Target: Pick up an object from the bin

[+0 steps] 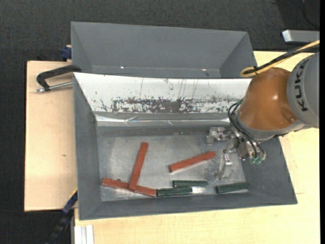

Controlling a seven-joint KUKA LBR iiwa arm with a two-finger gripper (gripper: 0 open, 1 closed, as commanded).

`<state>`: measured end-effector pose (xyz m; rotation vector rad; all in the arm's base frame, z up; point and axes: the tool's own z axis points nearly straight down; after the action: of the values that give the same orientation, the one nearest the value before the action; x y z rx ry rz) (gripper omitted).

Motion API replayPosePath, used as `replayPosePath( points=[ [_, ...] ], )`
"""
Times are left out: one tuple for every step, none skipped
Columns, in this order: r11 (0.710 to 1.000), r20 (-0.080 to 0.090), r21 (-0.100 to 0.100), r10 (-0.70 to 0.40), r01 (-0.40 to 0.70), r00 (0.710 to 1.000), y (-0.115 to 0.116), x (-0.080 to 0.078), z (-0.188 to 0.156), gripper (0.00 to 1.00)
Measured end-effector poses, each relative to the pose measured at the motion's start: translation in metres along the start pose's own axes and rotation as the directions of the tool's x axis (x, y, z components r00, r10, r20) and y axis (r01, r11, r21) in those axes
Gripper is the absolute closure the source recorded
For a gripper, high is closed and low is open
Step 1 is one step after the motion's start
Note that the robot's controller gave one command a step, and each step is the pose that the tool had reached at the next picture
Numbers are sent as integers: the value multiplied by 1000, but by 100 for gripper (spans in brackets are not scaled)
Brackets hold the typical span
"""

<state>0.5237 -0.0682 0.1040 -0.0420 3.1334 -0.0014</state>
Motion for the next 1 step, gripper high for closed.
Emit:
replayPosePath(
  points=[
    [1000, -8, -3, -12, 12, 1000, 8, 1, 51, 0]
  ],
)
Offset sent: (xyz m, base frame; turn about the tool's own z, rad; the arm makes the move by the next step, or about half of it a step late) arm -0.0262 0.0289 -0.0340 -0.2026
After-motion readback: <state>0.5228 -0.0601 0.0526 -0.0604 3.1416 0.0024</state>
